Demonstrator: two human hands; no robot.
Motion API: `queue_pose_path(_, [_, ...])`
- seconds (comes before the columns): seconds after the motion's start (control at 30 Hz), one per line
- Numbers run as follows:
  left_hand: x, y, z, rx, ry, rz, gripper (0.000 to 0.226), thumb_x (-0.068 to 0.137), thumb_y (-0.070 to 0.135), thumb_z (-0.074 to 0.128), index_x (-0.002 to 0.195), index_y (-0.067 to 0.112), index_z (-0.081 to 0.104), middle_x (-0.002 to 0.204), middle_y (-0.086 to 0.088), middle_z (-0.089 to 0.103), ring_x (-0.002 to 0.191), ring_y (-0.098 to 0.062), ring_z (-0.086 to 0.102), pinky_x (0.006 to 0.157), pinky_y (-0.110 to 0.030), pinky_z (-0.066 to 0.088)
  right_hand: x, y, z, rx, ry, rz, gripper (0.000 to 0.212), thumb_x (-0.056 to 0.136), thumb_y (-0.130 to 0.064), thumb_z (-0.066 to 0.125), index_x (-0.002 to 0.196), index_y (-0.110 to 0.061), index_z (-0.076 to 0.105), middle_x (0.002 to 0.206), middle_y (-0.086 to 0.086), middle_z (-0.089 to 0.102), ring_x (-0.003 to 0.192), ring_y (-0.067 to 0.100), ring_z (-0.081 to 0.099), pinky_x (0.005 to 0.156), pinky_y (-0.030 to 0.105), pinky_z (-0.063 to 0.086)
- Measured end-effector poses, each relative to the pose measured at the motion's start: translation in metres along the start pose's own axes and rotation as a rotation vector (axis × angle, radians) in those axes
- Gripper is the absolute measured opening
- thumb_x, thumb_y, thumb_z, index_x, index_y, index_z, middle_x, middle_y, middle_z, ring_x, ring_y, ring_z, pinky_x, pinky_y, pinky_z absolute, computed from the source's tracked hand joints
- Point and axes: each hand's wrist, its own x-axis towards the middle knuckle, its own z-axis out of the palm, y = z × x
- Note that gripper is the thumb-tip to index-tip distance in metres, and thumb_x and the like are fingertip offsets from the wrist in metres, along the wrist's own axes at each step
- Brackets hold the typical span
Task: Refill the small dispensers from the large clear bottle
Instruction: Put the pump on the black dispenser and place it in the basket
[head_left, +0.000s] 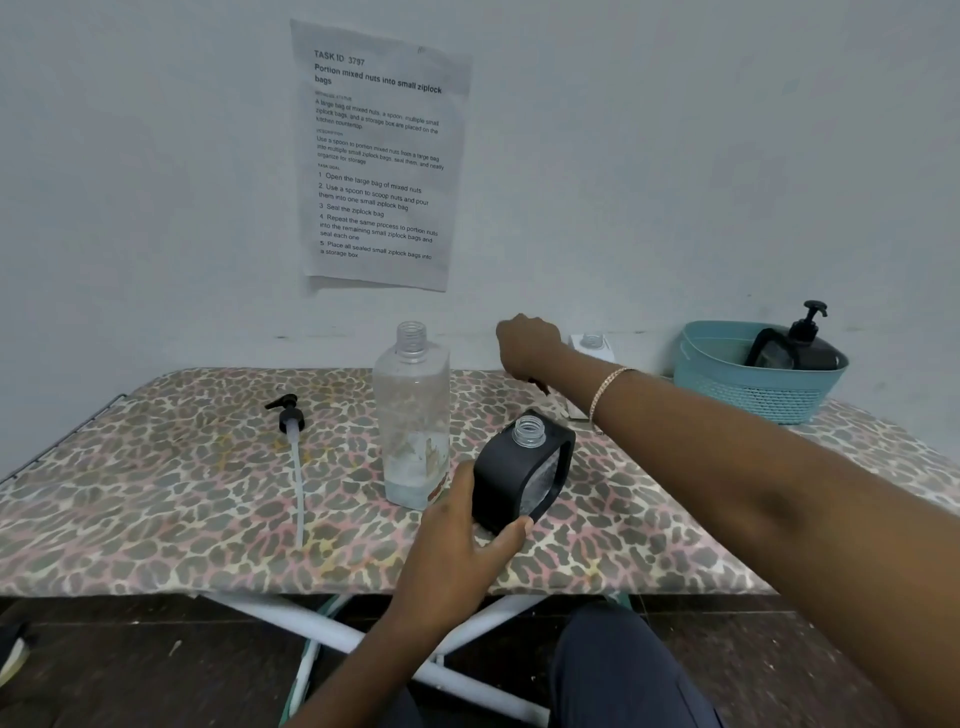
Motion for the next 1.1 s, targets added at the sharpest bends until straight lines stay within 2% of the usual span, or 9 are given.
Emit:
queue_pose_path(0.03, [0.0, 0.0, 0.0, 0.0, 0.004, 0.004, 0.039, 0.094, 0.042, 0.074, 0.126, 0.041, 0.052, 0.114, 0.013, 0.071, 0.107, -0.013, 0.071, 0.089, -0.047, 0.059, -0.001, -0.001, -0.011, 0.02, 0.017, -0.007, 0.011, 0.091, 0.002, 0.057, 0.097, -0.006, 0.056, 0.102, 0.012, 0.06, 0.086, 0.031, 0.063, 0.068, 0.035, 0.044])
queue_pose_path(0.1, [0.0, 0.001, 0.0, 0.009, 0.009, 0.009, 0.039, 0.094, 0.044, 0.074, 0.126, 0.044, 0.051, 0.115, 0.015, 0.071, 0.107, -0.011, 0.07, 0.089, -0.045, 0.06, -0.008, -0.002, -0.034, 0.108, 0.046, 0.001, 0.02, 0.082, 0.0, 0.071, 0.085, -0.005, 0.052, 0.098, 0.013, 0.065, 0.07, 0.025, 0.058, 0.057, 0.03, 0.044])
queue_pose_path(0.17, [-0.001, 0.002, -0.001, 0.018, 0.011, 0.012, 0.04, 0.094, 0.045, 0.074, 0.127, 0.045, 0.05, 0.116, 0.016, 0.071, 0.107, -0.01, 0.07, 0.089, -0.044, 0.06, -0.021, 0.002, -0.058, 0.303, 0.108, 0.011, 0.024, 0.076, -0.006, 0.082, 0.091, 0.002, 0.064, 0.095, 0.019, 0.073, 0.067, 0.03, 0.068, 0.056, 0.03, 0.05])
queue_pose_path(0.23, [-0.002, 0.002, -0.001, 0.018, 0.012, 0.011, 0.042, 0.093, 0.045, 0.074, 0.128, 0.044, 0.05, 0.116, 0.017, 0.071, 0.108, -0.008, 0.07, 0.089, -0.044, 0.059, -0.043, 0.01, -0.079, 0.595, 0.203, 0.0, 0.037, 0.077, -0.01, 0.087, 0.107, 0.005, 0.072, 0.095, 0.019, 0.076, 0.074, 0.029, 0.077, 0.061, 0.031, 0.056])
queue_pose_path(0.3, [-0.002, 0.004, -0.002, 0.02, 0.011, 0.009, 0.043, 0.093, 0.047, 0.073, 0.129, 0.044, 0.05, 0.115, 0.018, 0.071, 0.107, -0.006, 0.07, 0.088, -0.042, 0.059, -0.075, 0.018, -0.094, 0.858, 0.33, -0.048, 0.042, 0.079, -0.015, 0.09, 0.116, -0.002, 0.074, 0.098, 0.009, 0.077, 0.076, 0.015, 0.076, 0.069, 0.028, 0.059])
queue_pose_path(0.4, [-0.002, 0.006, -0.002, 0.02, 0.01, 0.002, 0.044, 0.091, 0.05, 0.072, 0.128, 0.042, 0.05, 0.113, 0.018, 0.071, 0.104, -0.005, 0.071, 0.085, -0.041, 0.06, -0.123, 0.028, -0.105, 1.075, 0.475, -0.113, 0.039, 0.082, -0.02, 0.088, 0.119, -0.011, 0.077, 0.106, -0.001, 0.079, 0.09, 0.014, 0.078, 0.089, 0.038, 0.062])
queue_pose_path(0.47, [-0.003, 0.007, -0.002, 0.017, 0.009, 0.0, 0.044, 0.091, 0.05, 0.072, 0.128, 0.039, 0.051, 0.112, 0.017, 0.072, 0.102, -0.005, 0.071, 0.084, -0.042, 0.06, -0.148, 0.032, -0.107, 1.178, 0.513, -0.14, 0.037, 0.083, -0.019, 0.087, 0.118, -0.013, 0.077, 0.106, -0.003, 0.08, 0.092, 0.014, 0.079, 0.094, 0.042, 0.062])
queue_pose_path(0.7, [-0.002, 0.005, 0.0, 0.0, 0.014, 0.0, 0.044, 0.089, 0.049, 0.073, 0.126, 0.039, 0.051, 0.114, 0.014, 0.072, 0.104, -0.008, 0.071, 0.087, -0.046, 0.06, -0.183, 0.034, -0.09, 1.225, 0.527, -0.202, 0.034, 0.086, -0.019, 0.087, 0.118, -0.016, 0.075, 0.108, -0.011, 0.081, 0.1, 0.008, 0.078, 0.086, 0.02, 0.059])
queue_pose_path(1.1, [0.0, -0.002, 0.002, -0.003, 0.013, 0.034, 0.043, 0.09, 0.051, 0.073, 0.125, 0.053, 0.047, 0.115, 0.021, 0.07, 0.106, -0.004, 0.07, 0.088, -0.04, 0.061, -0.208, 0.025, 0.008, 1.158, 0.309, -0.122, 0.039, 0.086, -0.017, 0.086, 0.122, -0.024, 0.074, 0.113, -0.014, 0.079, 0.109, 0.001, 0.073, 0.101, 0.029, 0.059])
